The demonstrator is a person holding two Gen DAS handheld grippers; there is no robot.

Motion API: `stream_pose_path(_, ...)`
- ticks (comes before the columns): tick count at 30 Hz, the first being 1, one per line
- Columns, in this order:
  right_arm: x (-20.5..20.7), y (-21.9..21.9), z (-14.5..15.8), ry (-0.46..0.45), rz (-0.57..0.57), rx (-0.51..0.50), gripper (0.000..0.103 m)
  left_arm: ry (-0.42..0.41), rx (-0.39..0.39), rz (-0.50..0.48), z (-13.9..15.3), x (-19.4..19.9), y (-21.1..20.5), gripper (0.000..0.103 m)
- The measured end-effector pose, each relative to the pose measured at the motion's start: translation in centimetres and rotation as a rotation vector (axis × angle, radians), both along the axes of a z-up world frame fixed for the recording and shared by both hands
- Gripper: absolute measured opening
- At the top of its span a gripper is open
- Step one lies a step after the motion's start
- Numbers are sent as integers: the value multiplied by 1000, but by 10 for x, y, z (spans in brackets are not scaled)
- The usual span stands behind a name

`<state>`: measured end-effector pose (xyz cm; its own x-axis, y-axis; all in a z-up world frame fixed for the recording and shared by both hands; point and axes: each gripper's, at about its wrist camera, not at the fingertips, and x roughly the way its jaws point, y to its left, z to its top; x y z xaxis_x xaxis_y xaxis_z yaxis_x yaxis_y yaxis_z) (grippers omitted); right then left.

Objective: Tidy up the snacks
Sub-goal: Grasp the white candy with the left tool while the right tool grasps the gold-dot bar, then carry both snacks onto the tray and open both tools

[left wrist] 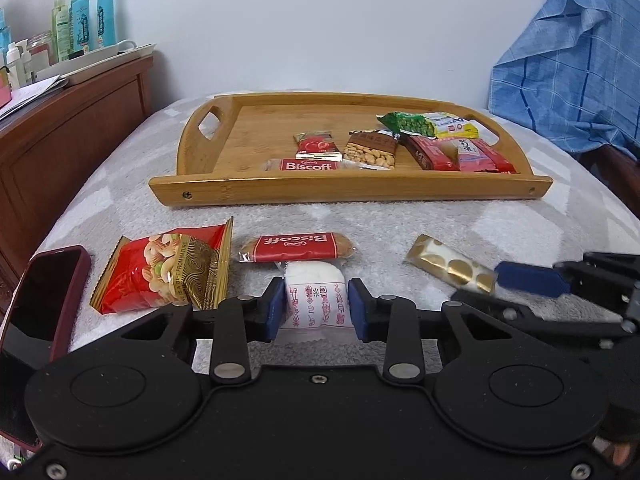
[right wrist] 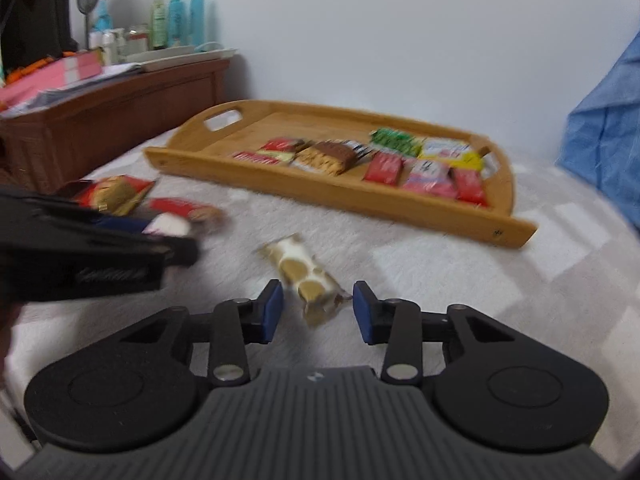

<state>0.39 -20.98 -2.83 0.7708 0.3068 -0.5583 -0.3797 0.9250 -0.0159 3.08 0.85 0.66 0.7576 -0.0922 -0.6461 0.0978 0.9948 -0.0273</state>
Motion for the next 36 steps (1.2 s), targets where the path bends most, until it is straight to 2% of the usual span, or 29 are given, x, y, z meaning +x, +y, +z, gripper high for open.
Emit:
stream_pose_path(4,-8,-6,2,12,31,55,48,-3,8,-7,0,0,-1,32)
stream_pose_path(10,-1,-15,8,18,19,131,48,-5,14,-13,-1,-1,-1,33)
stream_pose_path(19,19,3,12,0,85,44,51,-9,37,-11,-5,3,-3,40)
stream_pose_path(22,25,7,9,18,88,41,36,-4,20,-7,-4,4,-1,39)
stream_pose_path(23,25,7,8,28,91,44,31,-4,17,-7,-4,4,-1,35)
stream_pose_path(25,21,10,6,25,89,32,27,-11,17,-9,-3,1,-2,31)
stream_pose_path(27,15,13,6,9,89,8,26,-13,24,-24,-2,-2,-4,30)
stream_pose_path(36,9,-9,25,-30,-24,157,25,-24,-23,-108,15,-18,-15,30)
